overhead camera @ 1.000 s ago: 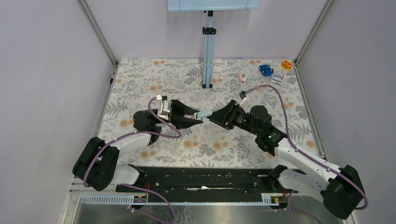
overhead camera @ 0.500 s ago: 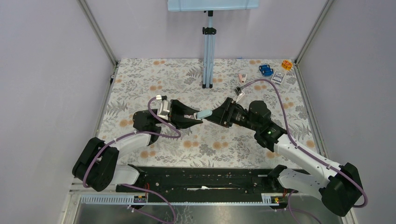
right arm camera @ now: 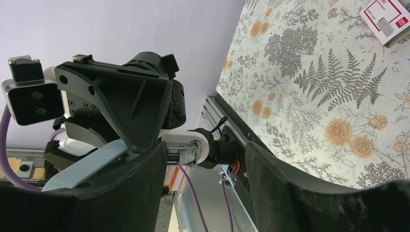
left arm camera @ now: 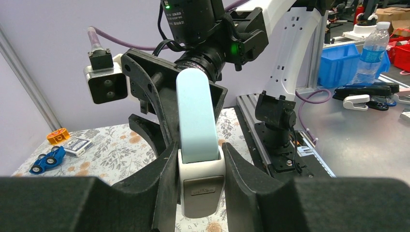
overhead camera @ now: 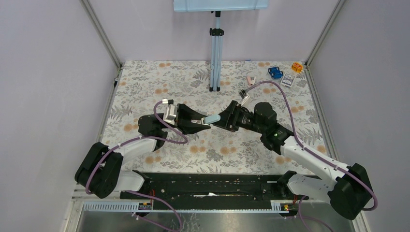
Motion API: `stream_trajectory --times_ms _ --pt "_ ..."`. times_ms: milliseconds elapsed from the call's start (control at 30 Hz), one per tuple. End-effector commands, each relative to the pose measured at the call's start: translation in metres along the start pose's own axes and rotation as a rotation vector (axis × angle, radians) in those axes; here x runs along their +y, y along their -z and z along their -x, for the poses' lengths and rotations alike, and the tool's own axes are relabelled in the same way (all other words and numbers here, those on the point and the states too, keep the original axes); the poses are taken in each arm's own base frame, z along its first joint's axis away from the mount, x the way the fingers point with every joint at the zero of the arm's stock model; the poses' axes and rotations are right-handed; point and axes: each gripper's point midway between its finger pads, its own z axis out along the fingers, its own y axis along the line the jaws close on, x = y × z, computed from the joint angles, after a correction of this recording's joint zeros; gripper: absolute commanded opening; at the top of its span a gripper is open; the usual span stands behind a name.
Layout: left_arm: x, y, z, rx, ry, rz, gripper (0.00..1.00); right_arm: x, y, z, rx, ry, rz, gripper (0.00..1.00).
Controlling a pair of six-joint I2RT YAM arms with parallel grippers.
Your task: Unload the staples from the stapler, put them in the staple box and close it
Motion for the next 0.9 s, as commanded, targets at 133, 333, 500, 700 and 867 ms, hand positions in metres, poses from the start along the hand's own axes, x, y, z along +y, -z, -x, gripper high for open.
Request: stream_trajectory --times_ms 133,333,500,700,867 --pt "-0.005 -0.007 0.03 -0.066 -0.15 -0.04 0.0 0.02 -0.001 0.001 0.042 0.021 0.062 0.64" --pt "-0.004 -0.007 0.029 -0.065 -0.15 -0.039 0.0 0.008 -0.001 -0.002 0.056 0.039 -0.004 0.59" --pt "-0.003 -0.007 0.028 -0.063 -0.148 -0.039 0.0 0.002 0.002 0.004 0.028 0.068 -0.062 0.57" --pt "-0.003 -0.007 0.027 -0.062 -0.143 -0.038 0.0 -0.001 0.007 0.011 -0.014 0.093 -0.1 0.56" --pt "-0.003 -0.007 0.027 -0.061 -0.142 -0.04 0.0 -0.002 0.011 0.017 -0.045 0.11 -0.129 0.55"
